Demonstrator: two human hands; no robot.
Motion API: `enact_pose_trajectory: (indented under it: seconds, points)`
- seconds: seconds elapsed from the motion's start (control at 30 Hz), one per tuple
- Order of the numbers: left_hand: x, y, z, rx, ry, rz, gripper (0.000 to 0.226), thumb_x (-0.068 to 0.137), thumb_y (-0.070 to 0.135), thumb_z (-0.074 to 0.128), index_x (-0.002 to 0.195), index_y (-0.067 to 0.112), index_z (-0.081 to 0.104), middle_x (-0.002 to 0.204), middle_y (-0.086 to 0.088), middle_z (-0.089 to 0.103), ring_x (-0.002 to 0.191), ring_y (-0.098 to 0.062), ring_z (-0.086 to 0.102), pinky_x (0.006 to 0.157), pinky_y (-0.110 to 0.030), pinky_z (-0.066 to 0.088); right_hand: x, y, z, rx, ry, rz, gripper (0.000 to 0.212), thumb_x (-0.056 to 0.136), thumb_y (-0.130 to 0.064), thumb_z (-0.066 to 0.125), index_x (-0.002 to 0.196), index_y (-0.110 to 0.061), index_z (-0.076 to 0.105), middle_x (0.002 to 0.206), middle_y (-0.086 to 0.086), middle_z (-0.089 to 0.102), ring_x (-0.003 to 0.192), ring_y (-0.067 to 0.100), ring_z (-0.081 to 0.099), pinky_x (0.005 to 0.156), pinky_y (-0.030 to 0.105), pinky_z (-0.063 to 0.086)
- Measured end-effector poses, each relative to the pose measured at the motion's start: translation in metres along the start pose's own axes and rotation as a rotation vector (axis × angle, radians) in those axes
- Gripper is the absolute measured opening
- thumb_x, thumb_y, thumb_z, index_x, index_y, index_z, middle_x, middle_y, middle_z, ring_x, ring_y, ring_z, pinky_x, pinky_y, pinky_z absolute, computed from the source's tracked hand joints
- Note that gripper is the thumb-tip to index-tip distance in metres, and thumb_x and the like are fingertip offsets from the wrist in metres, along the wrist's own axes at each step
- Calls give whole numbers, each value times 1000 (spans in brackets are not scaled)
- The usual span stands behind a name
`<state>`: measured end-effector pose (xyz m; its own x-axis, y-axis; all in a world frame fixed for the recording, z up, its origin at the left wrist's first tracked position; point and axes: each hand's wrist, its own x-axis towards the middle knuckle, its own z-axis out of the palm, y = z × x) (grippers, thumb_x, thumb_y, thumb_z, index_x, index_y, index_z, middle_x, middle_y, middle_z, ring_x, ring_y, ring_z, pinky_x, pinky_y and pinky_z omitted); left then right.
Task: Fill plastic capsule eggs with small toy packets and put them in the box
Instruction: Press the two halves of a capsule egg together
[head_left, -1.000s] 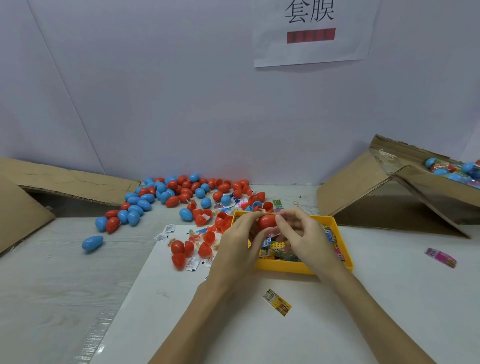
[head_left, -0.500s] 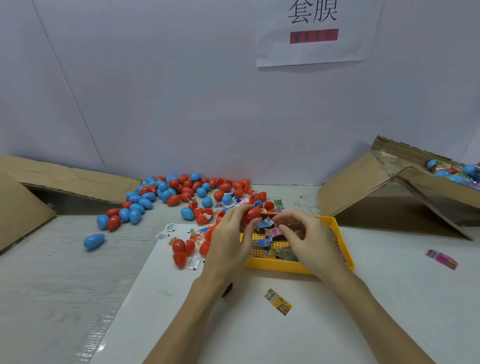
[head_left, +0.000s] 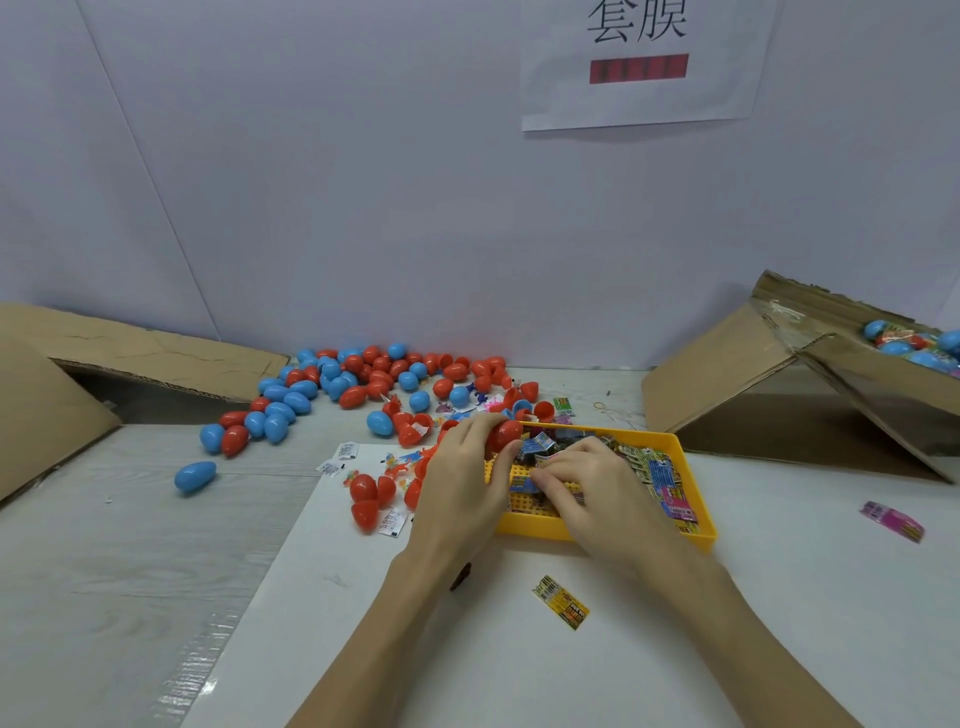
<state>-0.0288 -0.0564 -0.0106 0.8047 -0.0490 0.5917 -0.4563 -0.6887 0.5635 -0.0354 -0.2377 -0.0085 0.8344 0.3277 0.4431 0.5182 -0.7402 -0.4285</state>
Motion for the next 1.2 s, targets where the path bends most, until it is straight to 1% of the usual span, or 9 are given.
enact_pose_trajectory:
  seconds: [0.1, 0.27, 0.4, 0.5, 0.63, 0.7, 0.87, 1.0, 1.2]
  points:
    - [0, 2, -2, 8, -2, -8, 36, 101, 33, 62, 134, 19, 60, 124, 6, 65, 115, -8, 56, 94, -13, 43, 1, 0, -4, 39, 27, 14, 28, 104, -35, 58, 104, -20, 82, 109, -13, 75, 108, 1, 50, 89, 12, 37]
    - [0, 5, -3, 23, -23, -14, 38, 101, 34, 62, 135, 17, 60, 126, 4, 65, 117, -10, 56, 94, -8, 39, -1, -2, -3, -78, -108, -4, 43, 106, -46, 47, 102, -22, 83, 108, -12, 76, 111, 4, 47, 99, 29, 40]
    - [-1, 5, -4, 17, -18, -24, 36, 101, 34, 62, 133, 19, 61, 125, 5, 65, 115, -8, 56, 93, -8, 39, -1, -4, -4, -22, 11, 4, 26, 104, -34, 59, 108, -20, 81, 106, -8, 76, 108, 9, 54, 95, 29, 47]
    - [0, 6, -5, 9, -15, -18, 35, 101, 34, 62, 132, 18, 62, 123, 5, 65, 114, -9, 57, 94, -17, 47, -1, -6, -8, 5, 146, 72, 12, 96, -22, 72, 106, -22, 80, 104, -7, 76, 103, 11, 61, 88, 26, 51]
    - [-1, 8, -5, 11, -26, -10, 35, 101, 34, 63, 132, 18, 62, 122, 4, 66, 113, -10, 57, 94, -23, 49, -2, -6, -14, 148, 202, 191, 33, 93, -14, 77, 122, -30, 74, 94, -11, 76, 87, -1, 66, 74, 6, 49]
    - [-1, 9, -5, 5, -34, -7, 35, 100, 34, 64, 131, 17, 62, 121, 4, 67, 111, -11, 58, 93, -24, 50, -2, -7, -16, 203, 199, 245, 41, 93, -13, 76, 130, -30, 69, 89, -12, 74, 83, 0, 66, 68, 4, 47]
    - [-1, 11, -6, -19, -59, 19, 36, 98, 37, 66, 128, 19, 64, 118, 5, 68, 109, -8, 58, 91, -16, 47, 0, -5, -16, 255, 197, 359, 20, 95, -18, 74, 115, -21, 78, 94, -9, 75, 88, 2, 68, 71, 9, 52]
    - [-2, 13, -4, -50, -54, 0, 39, 98, 45, 61, 129, 22, 65, 116, 9, 68, 102, 0, 57, 82, -4, 42, 0, -2, -18, 442, 226, 412, 14, 96, -14, 72, 105, -21, 80, 95, -5, 77, 91, 8, 72, 81, 27, 60]
    - [-3, 18, -1, -224, -31, -43, 29, 97, 39, 65, 124, 26, 65, 112, 15, 67, 105, 0, 61, 83, -10, 48, 2, 0, -21, 832, 258, 565, 13, 92, -19, 77, 105, -20, 80, 90, -5, 80, 89, 10, 75, 73, 20, 56]
